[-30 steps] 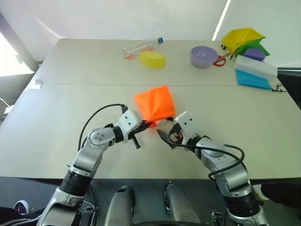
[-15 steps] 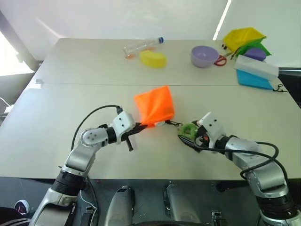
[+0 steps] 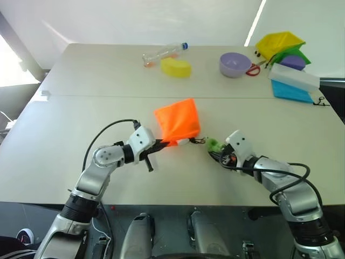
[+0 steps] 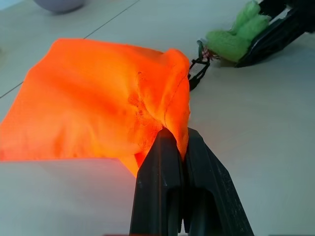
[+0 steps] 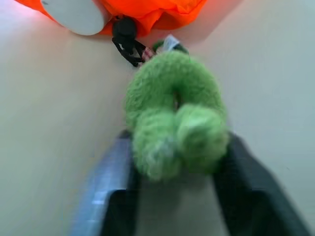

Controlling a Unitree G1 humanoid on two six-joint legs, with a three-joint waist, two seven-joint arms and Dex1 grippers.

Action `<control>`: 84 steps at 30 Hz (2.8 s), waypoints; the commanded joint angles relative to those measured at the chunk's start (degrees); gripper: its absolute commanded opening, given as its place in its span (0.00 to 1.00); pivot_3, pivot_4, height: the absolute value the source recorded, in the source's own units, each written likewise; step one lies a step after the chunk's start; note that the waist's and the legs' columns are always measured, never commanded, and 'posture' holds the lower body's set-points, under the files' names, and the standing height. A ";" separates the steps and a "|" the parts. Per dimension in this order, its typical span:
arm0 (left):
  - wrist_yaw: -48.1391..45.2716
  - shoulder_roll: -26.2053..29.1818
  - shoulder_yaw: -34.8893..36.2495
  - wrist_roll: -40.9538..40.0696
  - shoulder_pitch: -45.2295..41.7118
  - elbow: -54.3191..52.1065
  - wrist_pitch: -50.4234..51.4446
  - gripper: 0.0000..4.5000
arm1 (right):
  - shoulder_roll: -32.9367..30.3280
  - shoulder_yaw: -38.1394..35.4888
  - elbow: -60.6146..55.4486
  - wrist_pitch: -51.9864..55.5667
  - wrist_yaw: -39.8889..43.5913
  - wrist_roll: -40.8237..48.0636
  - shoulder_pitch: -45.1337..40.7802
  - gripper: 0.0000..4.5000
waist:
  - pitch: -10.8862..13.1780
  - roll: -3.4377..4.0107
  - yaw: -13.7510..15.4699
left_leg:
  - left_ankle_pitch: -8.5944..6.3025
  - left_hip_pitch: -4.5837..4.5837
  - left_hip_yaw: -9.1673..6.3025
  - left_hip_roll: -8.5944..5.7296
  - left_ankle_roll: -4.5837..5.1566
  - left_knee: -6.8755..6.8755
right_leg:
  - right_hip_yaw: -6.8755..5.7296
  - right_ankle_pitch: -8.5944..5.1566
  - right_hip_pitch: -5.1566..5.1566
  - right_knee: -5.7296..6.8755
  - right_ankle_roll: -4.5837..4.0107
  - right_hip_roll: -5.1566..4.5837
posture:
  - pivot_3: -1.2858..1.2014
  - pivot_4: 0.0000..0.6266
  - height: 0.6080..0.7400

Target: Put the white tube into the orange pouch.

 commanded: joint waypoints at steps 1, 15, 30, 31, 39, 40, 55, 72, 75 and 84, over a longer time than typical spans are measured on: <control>0.27 -0.19 0.66 -0.52 -0.54 -1.38 -0.55 0.00 | -0.87 -2.65 -0.59 -1.51 -0.18 -0.07 -1.00 0.02 | 0.00 0.00 0.01 | 0.00 0.00 0.00 0.00 0.00 0.00 | 0.00 0.00 0.00 0.00 0.00 0.00 | 0.52 0.24 1.00; -1.60 0.21 2.05 -4.78 -0.47 -2.64 4.31 0.00 | -4.87 -11.08 -1.05 -3.75 5.84 5.08 -0.56 0.02 | 0.00 0.00 0.00 | 0.00 0.00 -0.01 0.00 0.00 0.00 | 0.00 0.00 0.00 0.03 0.01 0.05 | 0.52 0.24 1.00; -6.03 2.41 -0.05 -4.71 1.43 -4.05 3.17 0.00 | -13.60 -18.43 -0.53 -5.18 16.11 10.99 6.18 0.02 | 0.00 0.00 0.01 | 0.00 0.04 -0.01 0.00 0.00 0.02 | 0.01 0.00 0.02 0.07 0.01 0.05 | 0.52 0.24 1.00; -6.70 2.84 -0.57 -3.79 1.53 -3.59 1.39 0.00 | -13.21 -18.84 -0.12 -5.13 15.65 11.27 5.78 0.02 | 0.00 0.00 0.01 | 0.00 0.04 -0.01 0.00 0.00 0.02 | 0.00 0.00 0.01 0.07 0.01 0.05 | 0.52 0.24 1.00; -9.00 2.56 0.10 -5.99 0.06 -1.06 0.68 0.30 | -12.00 -18.00 -0.69 -4.81 14.40 12.01 5.42 0.01 | 0.00 0.00 0.13 | 0.00 0.03 0.00 -0.01 0.00 0.03 | 0.01 0.00 0.02 0.06 0.00 0.03 | 0.52 0.24 1.00; -9.15 2.60 0.36 -6.61 -0.02 -1.20 1.43 0.42 | -11.96 -17.90 -0.99 -4.68 14.39 12.16 5.48 0.01 | 0.00 0.00 0.13 | 0.00 0.03 0.00 -0.01 0.00 0.03 | 0.01 0.00 0.02 0.06 0.01 0.04 | 0.52 0.24 1.00; -12.56 -4.66 0.58 -16.10 -11.66 1.72 8.06 0.64 | -11.34 -15.96 -0.50 -4.78 13.71 12.46 3.22 0.01 | 0.00 -0.01 0.34 | 0.00 0.02 -0.02 -0.06 0.00 0.13 | 0.01 0.00 0.09 0.08 0.02 0.05 | 0.52 0.24 1.00; -33.18 -8.37 -2.87 -8.65 -35.39 40.88 4.14 0.64 | -9.95 -12.91 0.59 -6.66 11.24 10.74 0.98 0.01 | 0.01 -0.02 0.18 | 0.01 -0.08 -0.12 -0.10 0.01 0.17 | 0.00 0.00 0.06 0.06 0.03 0.14 | 0.52 0.24 1.00; -38.78 -6.40 -2.45 -8.19 -37.02 42.93 3.71 0.64 | -9.87 -13.07 0.50 -6.66 10.96 10.85 0.94 0.01 | 0.01 -0.01 -0.05 | 0.00 -0.18 -0.12 -0.09 0.01 0.16 | 0.00 -0.01 -0.05 0.07 0.04 0.15 | 0.52 0.24 1.00; -36.01 -9.46 4.69 -9.25 -44.25 55.24 -1.69 0.64 | -10.04 -12.60 1.80 -7.55 11.08 10.22 0.56 0.01 | 0.01 -0.03 0.53 | 0.00 -0.30 -0.22 -0.08 0.03 0.28 | -0.09 -0.01 -0.07 0.12 0.05 0.15 | 0.52 0.24 1.00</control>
